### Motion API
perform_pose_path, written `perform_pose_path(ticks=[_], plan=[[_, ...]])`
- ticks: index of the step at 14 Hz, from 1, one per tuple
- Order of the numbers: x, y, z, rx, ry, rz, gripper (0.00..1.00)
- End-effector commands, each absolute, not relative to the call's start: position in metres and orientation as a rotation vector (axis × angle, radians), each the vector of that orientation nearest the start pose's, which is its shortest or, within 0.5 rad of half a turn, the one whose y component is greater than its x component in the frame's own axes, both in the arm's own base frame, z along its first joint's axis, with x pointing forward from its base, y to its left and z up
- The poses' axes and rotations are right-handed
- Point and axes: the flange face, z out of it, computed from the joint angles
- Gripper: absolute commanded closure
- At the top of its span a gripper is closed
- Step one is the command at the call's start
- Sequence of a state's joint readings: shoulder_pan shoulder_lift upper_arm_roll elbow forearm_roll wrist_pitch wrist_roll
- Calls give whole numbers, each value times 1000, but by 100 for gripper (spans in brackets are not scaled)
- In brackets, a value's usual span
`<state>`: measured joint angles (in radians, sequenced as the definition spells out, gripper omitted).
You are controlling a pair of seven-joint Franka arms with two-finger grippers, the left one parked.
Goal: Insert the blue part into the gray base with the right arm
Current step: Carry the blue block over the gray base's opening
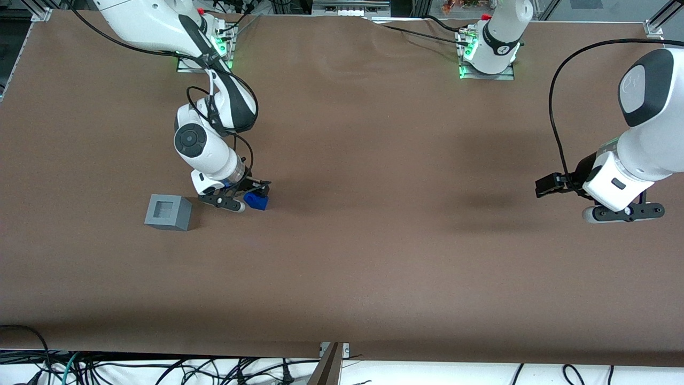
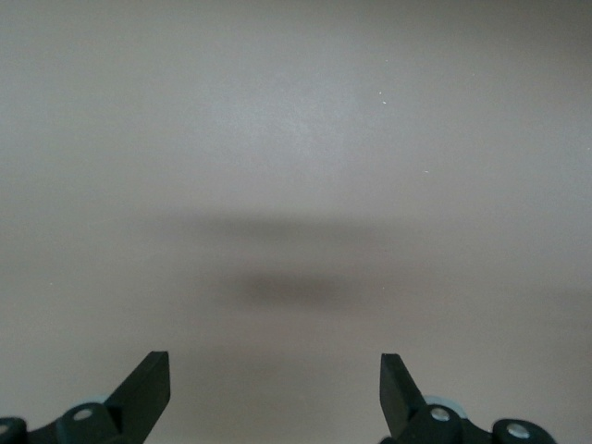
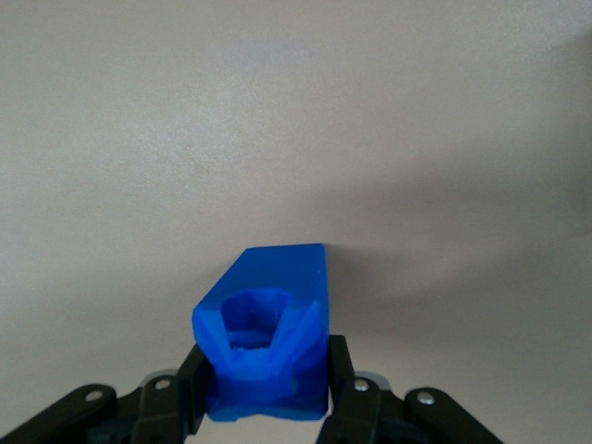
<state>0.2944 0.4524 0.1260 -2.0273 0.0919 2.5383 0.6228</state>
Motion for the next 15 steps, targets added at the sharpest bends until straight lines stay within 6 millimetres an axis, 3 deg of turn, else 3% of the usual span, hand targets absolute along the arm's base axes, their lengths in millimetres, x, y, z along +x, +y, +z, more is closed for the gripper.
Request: perform_pose_path(ticks=[1,3,5,7,11,15], plan=[[560,249,262,-2970,418,-48,100],[568,232,300,-3026,374,-20,100],[587,195,329,-3102,286,43,100],[601,153,345,-3130,171,72,100],[617,67,348,-3134,36,61,100],[624,25,346,-3099,-54,57,100]])
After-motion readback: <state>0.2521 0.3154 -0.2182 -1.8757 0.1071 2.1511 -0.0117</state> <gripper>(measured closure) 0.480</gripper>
